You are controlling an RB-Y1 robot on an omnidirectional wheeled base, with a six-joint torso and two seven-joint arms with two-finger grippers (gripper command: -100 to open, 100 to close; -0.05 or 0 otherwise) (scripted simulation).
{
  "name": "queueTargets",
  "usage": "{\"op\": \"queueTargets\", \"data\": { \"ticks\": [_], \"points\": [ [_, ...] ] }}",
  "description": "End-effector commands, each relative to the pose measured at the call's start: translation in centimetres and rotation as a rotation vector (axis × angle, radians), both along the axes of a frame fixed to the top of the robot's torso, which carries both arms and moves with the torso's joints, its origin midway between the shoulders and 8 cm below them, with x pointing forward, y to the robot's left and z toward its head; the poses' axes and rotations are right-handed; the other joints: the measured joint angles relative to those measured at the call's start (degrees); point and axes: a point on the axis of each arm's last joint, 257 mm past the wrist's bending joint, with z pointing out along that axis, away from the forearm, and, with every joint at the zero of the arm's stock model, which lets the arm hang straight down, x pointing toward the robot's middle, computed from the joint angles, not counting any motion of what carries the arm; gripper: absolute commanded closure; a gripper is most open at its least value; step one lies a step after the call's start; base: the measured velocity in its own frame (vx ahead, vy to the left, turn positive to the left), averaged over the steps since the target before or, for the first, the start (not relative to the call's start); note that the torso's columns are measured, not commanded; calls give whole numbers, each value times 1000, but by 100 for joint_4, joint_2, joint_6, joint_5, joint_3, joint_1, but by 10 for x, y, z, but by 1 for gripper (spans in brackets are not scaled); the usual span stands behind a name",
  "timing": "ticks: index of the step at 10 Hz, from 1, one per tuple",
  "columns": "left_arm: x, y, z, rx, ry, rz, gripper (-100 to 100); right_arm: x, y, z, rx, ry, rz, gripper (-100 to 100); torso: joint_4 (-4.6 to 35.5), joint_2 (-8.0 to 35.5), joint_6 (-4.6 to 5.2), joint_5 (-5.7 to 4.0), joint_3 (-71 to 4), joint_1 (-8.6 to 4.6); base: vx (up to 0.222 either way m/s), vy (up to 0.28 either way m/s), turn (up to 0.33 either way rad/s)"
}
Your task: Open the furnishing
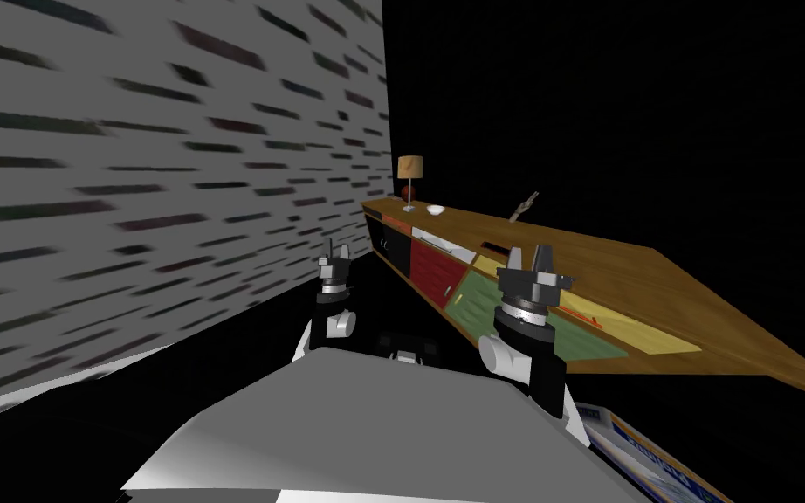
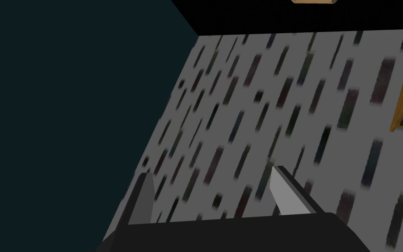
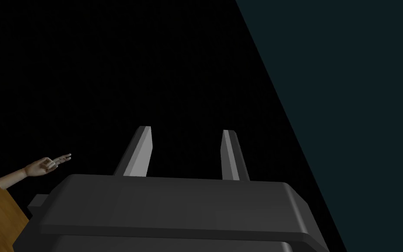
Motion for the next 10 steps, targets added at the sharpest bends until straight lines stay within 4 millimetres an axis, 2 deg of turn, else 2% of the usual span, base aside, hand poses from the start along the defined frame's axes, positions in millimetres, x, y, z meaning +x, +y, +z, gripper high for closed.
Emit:
{"op": "queueTargets", "data": {
  "ticks": [1, 4, 5, 7, 9, 10],
  "points": [
    [0, 0, 0, 0, 0, 0, 0, 0, 0, 0, 0, 0, 0, 0, 423, 424, 0, 0, -844, 0, 0, 0, 0],
    [0, 0, 0, 0, 0, 0, 0, 0, 0, 0, 0, 0, 0, 0, 1692, 1693, 0, 0, -3381, 0, 0, 0, 0],
    [0, 0, 0, 0, 0, 0, 0, 9, 15, -5, -61, 25, 27, -100, 2114, 2116, 0, 0, -4227, 0, 11, 16, 8],
    [0, 0, 0, 0, 1, 0, 0, 21, 34, -13, -139, 55, 57, -100, 2359, 2360, 0, 3, -4736, 9, 16, 37, 10],
    [0, 0, 0, 0, 1, 0, 0, 35, 57, -24, -224, 91, 95, -100, 2379, 2375, 0, 1, -4768, 4, 30, 51, 13],
    [0, 0, 0, 0, 1, 0, 0, 35, 59, -25, -240, 92, 90, -100, 2381, 2381, 0, 1, -4766, 6, 22, 43, 1]
  ]
}}
